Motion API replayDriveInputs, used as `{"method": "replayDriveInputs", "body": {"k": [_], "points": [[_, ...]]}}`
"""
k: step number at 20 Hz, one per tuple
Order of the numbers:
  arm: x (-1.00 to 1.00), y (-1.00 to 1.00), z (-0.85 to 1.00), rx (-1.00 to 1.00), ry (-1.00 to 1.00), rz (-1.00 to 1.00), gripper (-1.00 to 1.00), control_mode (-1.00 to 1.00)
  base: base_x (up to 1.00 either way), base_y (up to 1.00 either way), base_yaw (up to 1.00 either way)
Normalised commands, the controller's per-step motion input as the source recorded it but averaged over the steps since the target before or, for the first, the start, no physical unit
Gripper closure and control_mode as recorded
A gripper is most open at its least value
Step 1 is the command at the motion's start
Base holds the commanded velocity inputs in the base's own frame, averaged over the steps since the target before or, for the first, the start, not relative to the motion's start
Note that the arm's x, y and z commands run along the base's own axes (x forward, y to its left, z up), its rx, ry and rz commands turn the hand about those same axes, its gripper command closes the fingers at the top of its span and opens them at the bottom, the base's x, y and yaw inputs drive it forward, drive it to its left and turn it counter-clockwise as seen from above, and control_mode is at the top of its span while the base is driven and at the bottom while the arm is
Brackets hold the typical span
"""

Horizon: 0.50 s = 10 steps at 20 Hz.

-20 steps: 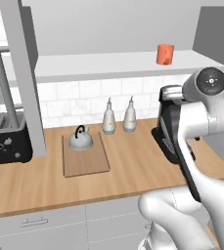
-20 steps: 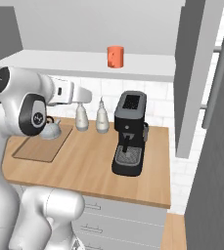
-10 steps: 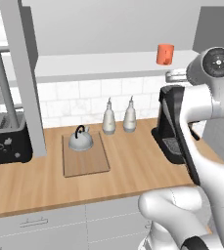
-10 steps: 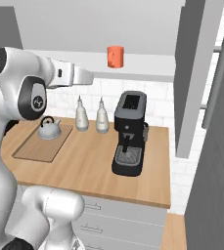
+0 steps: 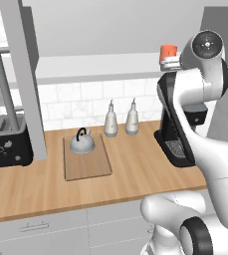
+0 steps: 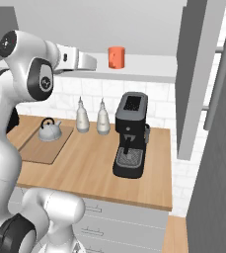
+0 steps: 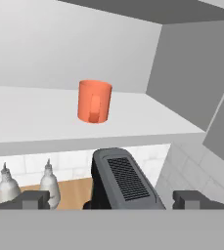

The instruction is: Pick the kettle from the counter and place it on the tray. Then pick the mug from the cabinet and place it on the tray. Then close the cabinet doors.

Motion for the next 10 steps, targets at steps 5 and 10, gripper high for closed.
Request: {"method": "replayDriveInputs", "body": {"k": [5,10], "points": [[0.50,0.12,-0.05,0.08,-0.07,0.10,-1.00,-1.00,0.00,0.00,0.00],[0.24,-0.25,-0.01,0.09,-0.16,0.12,-1.00,-1.00,0.00,0.00,0.00]]}}
